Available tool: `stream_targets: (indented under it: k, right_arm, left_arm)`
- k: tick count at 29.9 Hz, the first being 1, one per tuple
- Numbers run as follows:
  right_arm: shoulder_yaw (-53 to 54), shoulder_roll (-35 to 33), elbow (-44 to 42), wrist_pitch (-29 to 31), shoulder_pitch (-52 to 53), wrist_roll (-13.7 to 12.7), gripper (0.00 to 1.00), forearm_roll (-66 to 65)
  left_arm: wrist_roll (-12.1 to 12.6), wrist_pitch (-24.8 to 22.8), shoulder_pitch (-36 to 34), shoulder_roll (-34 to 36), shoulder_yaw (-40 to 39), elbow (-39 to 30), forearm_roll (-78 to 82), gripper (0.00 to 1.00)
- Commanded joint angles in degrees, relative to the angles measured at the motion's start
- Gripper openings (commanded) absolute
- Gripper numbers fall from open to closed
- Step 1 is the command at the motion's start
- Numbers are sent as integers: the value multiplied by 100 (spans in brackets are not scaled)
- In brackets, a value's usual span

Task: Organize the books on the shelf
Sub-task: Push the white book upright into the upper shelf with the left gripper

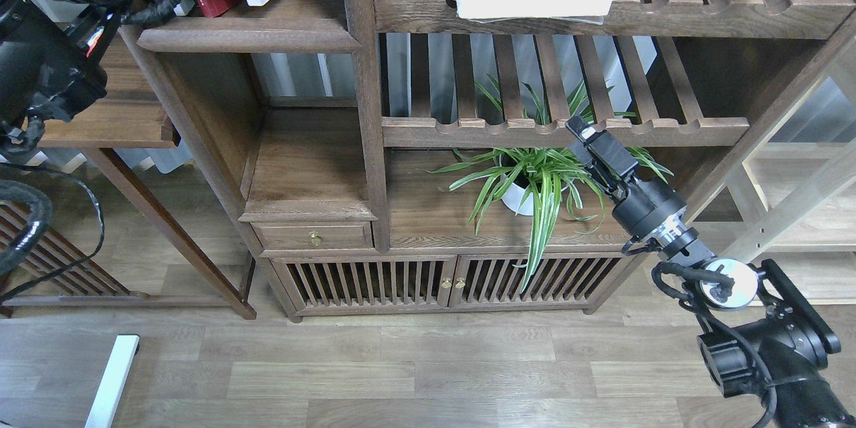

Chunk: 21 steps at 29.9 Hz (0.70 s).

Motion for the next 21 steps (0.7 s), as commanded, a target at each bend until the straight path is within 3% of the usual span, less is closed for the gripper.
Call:
stream_targets:
  k: [1,11,21]
  right_arm:
    - [0,3,-1,0,-7,0,91,9]
    - [-17,126,-1,0,-8,0,91,9]
    - [-9,126,-1,0,45,0,91,9]
  left_arm:
    - [-403,4,-3,9,41,85,9,5]
    - [-659,13,40,35,58,182,0,6]
    - [-711,31,111,53,111,243,0,7]
